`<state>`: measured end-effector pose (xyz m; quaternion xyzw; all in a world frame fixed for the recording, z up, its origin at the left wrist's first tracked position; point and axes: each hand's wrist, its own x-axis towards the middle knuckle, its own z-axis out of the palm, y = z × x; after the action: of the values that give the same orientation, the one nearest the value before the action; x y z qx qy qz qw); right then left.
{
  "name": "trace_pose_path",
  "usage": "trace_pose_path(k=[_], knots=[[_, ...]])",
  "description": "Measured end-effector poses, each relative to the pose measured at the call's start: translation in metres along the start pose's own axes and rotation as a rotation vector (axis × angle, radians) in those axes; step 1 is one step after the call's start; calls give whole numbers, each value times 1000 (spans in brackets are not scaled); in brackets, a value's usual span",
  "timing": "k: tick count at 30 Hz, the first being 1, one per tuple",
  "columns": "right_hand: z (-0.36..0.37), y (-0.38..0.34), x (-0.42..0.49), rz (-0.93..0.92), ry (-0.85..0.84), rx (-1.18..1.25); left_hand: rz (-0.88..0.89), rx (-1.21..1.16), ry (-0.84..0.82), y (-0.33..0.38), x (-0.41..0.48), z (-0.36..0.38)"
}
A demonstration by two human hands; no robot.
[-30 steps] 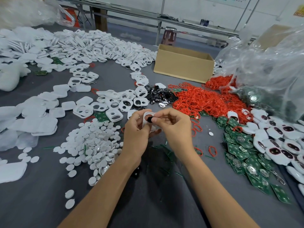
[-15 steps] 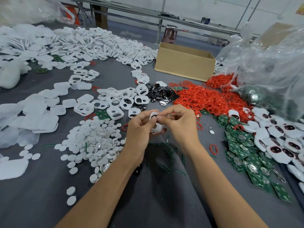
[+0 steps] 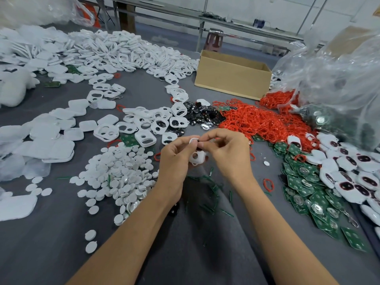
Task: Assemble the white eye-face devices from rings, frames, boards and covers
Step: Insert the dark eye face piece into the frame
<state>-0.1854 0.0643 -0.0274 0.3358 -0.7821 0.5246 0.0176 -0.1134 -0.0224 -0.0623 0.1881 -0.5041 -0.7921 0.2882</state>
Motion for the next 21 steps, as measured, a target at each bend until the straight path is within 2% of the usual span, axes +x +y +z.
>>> trace_pose_path(k=[4, 6, 10, 21], knots=[[7, -2, -7, -264, 22, -301, -13, -10, 14, -1, 3, -1], [7, -1, -7, -309, 6, -355, -38, -50, -5, 0, 3, -2], [4, 2, -4, -269, -28, -387, -62, -48, -38, 0, 2, -3], [-4, 7, 5, -69, -108, -268, -96, -32, -78, -1, 1, 0]])
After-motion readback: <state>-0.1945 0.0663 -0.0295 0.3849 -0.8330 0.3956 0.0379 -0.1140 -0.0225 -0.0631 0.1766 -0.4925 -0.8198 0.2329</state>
